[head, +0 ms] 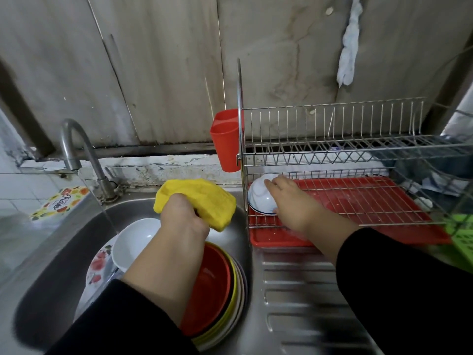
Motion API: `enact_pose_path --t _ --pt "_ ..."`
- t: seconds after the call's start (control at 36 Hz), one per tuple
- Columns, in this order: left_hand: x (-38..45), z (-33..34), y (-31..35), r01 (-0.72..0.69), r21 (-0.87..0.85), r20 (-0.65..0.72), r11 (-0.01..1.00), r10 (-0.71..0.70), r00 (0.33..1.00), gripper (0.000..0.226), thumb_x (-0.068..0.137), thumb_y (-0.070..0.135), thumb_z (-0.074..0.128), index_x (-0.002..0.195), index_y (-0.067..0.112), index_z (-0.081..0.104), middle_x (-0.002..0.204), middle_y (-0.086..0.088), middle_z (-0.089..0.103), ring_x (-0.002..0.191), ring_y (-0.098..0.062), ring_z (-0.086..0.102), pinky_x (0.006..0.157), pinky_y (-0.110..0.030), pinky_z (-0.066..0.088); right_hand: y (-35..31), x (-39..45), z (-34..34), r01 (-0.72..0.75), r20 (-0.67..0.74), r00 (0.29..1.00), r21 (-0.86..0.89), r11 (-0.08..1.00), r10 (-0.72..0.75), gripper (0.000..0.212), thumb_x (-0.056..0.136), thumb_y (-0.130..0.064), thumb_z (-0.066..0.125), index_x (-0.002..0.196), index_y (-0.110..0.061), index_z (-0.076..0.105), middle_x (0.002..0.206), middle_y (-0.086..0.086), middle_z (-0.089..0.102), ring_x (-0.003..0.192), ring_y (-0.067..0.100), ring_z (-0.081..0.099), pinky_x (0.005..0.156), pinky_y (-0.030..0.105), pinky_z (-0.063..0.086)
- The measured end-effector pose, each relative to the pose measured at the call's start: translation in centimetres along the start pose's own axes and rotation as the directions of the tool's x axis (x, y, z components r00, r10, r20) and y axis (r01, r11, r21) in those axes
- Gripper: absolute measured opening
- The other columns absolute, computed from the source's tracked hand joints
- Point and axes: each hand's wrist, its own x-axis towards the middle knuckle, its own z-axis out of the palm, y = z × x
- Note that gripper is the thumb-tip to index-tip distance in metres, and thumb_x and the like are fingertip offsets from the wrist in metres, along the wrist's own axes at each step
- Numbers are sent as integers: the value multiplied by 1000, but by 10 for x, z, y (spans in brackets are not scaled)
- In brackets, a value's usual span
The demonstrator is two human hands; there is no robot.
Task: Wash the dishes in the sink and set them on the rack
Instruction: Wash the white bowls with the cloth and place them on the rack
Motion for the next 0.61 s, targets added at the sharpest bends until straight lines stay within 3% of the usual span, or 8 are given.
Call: enact_pose_path --t 0.11,0.22,0.31,0.36,0.42,0.47,0.53,0.61 --pt "-8 -4 2 4 -81 -44 997 -7 999 30 76 -17 30 57 -8 52 33 -17 46 28 -27 50 31 -26 43 -10 -9 -4 -15 -36 999 71 997 18 57 96 -10 47 148 -10 22 149 8 23 141 24 16 110 32 26" --pt "-14 -17 3 137 -207 -125 969 -165 978 62 90 2 32 35 7 59 30 -7 50 24 -18 50 25 -21 38 -31 -25 -8 5 -87 996 166 986 10 53 92 -3 47 142 -15 37 141 4 35 128 24 35 101 30 33" --pt "-24 -21 7 188 -240 -148 952 -228 962 36 100 16 32 72 14 53 42 -3 57 37 -16 56 37 -20 45 -50 -37 -14 44 -149 989 314 948 3 49 93 -1 42 139 -16 44 137 3 42 124 23 42 97 26 32" --pt "-30 -22 12 225 -266 -142 937 -269 952 32 101 18 28 79 9 49 61 -9 59 57 -21 60 52 -25 49 -67 -42 -21 74 -164 987 433 898 -2 41 96 -4 40 135 -13 50 132 6 46 122 23 44 97 22 29" --pt "-36 -22 14 237 -258 -173 937 -286 943 34 103 22 27 100 6 57 90 -13 67 89 -18 64 67 -27 51 -83 -41 -25 78 -149 989 534 842 3 37 99 -10 38 133 -13 51 131 5 48 124 20 44 101 21 28" --pt "-41 -27 20 244 -257 -190 935 -297 936 40 104 28 29 134 10 48 134 -9 54 122 -20 50 89 -29 44 -99 -35 -29 96 -145 989 624 776 -6 35 101 -22 36 130 -15 55 130 1 53 125 17 45 106 27 32" --pt "-43 -35 27 257 -273 -196 927 -315 929 43 102 33 37 140 12 43 144 -8 45 128 -23 46 89 -32 40 -115 -30 -36 42 -88 995 757 652 37 39 101 -37 35 129 -18 54 126 -6 56 122 12 48 103 29 36" --pt "-41 -51 39 304 -285 -161 909 -358 920 47 98 39 47 135 11 48 140 -9 49 123 -26 50 86 -37 40 -140 -25 -45 -87 68 996 909 408 62 52 90 -59 41 128 -25 54 125 -11 59 113 7 53 95 30 42"
